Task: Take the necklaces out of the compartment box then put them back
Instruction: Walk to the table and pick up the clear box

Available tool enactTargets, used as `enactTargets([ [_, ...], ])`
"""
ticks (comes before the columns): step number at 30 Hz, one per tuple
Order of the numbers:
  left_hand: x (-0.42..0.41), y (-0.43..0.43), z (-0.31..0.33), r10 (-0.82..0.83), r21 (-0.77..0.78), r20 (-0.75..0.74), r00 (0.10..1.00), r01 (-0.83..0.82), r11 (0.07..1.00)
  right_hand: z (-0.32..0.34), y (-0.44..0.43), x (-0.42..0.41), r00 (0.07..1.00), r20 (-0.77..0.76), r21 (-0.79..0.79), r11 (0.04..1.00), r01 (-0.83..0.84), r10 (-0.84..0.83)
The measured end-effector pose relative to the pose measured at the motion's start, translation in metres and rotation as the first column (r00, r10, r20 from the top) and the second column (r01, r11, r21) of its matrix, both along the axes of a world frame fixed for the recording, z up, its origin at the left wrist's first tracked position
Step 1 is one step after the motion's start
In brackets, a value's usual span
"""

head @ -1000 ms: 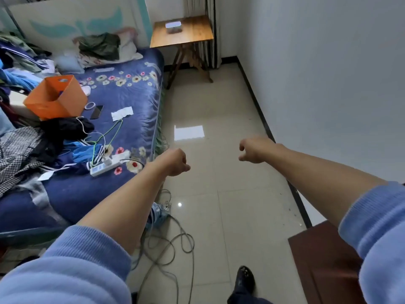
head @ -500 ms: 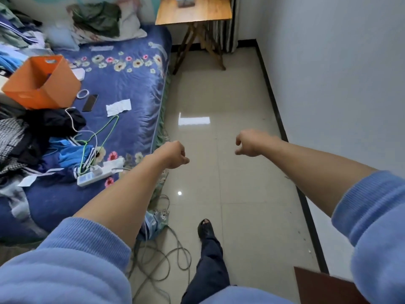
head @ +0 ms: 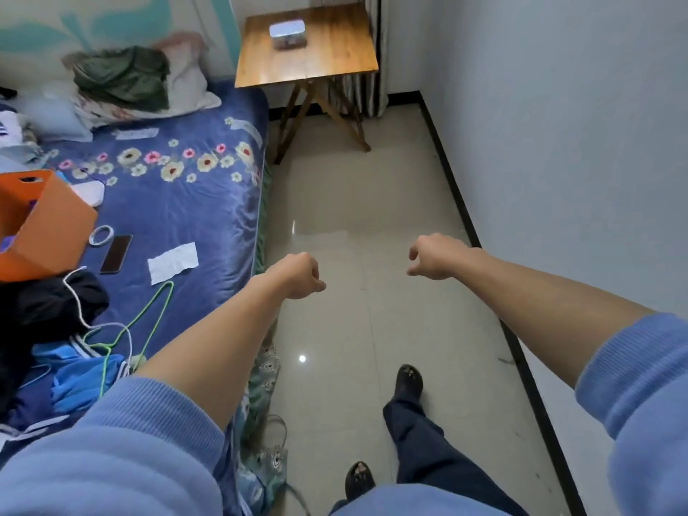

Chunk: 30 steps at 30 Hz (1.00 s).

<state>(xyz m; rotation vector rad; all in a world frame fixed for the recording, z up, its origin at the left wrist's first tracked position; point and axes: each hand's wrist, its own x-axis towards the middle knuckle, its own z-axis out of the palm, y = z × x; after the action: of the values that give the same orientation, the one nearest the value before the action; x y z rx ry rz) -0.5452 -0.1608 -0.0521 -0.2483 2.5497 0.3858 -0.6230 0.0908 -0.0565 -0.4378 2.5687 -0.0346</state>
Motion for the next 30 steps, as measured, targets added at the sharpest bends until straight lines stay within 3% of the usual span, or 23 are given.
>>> enactTargets([
  [7,-0.160,-0.034,0.005,0.049,-0.039,-0.001,0.999,-0.049,0.998,-0.008,-0.043,-0.174,1.000,0.030,-0.057,0.998,-0.007,0.009],
  [11,-0.227,-0.059,0.014,0.111,0.015,-0.062,0.992,-0.110,0.994,0.005,-0.079,-0.263,0.996,-0.013,-0.058,0.995,-0.086,0.085],
  [20,-0.363,-0.170,-0.009,0.198,0.015,0.009,0.980,-0.198,0.980,-0.009,-0.190,-0.431,0.982,-0.004,-0.026,0.982,-0.189,0.189],
  [25,-0.470,-0.234,-0.015,0.174,0.023,0.014,0.985,-0.174,0.984,-0.011,-0.248,-0.525,0.987,0.025,-0.001,0.987,-0.158,0.158],
  [30,-0.586,-0.277,0.005,0.142,0.040,-0.038,0.989,-0.140,0.989,0.010,-0.286,-0.616,0.994,-0.029,-0.095,0.990,-0.103,0.101],
])
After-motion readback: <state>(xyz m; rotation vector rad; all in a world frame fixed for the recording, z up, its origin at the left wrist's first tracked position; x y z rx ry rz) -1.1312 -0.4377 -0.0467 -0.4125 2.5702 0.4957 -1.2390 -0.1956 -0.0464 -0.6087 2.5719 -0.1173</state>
